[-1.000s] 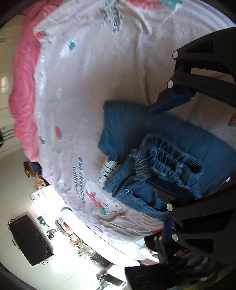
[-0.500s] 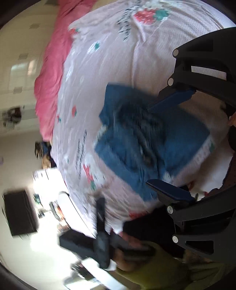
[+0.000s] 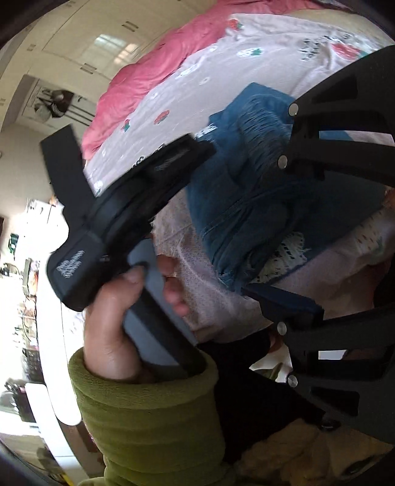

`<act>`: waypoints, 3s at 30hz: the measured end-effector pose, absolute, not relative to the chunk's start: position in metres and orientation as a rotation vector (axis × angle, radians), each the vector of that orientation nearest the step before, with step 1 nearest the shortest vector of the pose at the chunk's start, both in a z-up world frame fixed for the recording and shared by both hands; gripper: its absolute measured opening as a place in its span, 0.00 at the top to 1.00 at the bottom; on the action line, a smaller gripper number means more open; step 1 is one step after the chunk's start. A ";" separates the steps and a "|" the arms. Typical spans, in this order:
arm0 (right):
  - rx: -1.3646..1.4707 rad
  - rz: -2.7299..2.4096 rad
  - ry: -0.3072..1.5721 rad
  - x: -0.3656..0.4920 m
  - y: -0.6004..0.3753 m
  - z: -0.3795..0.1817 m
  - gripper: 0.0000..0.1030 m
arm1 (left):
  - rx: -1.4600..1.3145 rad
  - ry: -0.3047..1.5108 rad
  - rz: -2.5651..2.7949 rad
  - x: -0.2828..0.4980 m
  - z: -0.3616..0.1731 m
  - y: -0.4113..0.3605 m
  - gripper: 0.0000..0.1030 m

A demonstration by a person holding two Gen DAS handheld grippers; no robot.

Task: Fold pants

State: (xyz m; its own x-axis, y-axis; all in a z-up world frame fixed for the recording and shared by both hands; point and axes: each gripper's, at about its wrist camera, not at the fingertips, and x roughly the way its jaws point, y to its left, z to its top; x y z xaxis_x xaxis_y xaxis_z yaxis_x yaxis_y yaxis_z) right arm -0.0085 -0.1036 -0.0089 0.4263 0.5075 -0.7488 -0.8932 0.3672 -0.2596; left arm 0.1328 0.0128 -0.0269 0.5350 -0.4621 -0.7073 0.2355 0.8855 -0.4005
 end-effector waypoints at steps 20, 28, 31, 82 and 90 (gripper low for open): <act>-0.609 1.017 0.779 -0.014 -0.137 -0.047 0.95 | -0.278 0.890 -0.430 0.124 -0.028 0.013 0.52; -0.418 0.985 0.732 -0.016 -0.161 -0.013 0.71 | -0.272 0.887 -0.420 0.121 -0.026 0.012 0.48; -0.365 0.966 0.726 -0.010 -0.166 -0.006 0.63 | -0.270 0.885 -0.412 0.119 -0.024 0.011 0.45; 0.208 0.673 0.997 0.129 -0.259 -0.035 0.40 | -0.361 0.954 -0.353 0.078 -0.045 0.012 0.34; 0.207 0.734 1.005 0.145 -0.242 -0.042 0.53 | -0.346 0.951 -0.351 0.081 -0.046 -0.001 0.35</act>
State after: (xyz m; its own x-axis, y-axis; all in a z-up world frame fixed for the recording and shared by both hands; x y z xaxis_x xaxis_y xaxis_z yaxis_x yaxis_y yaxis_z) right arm 0.1445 -0.2420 -0.0425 0.3234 0.6451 -0.6923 -0.4630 0.7459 0.4788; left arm 0.0810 -0.0014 -0.0458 0.5334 -0.4371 -0.7242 0.1381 0.8896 -0.4353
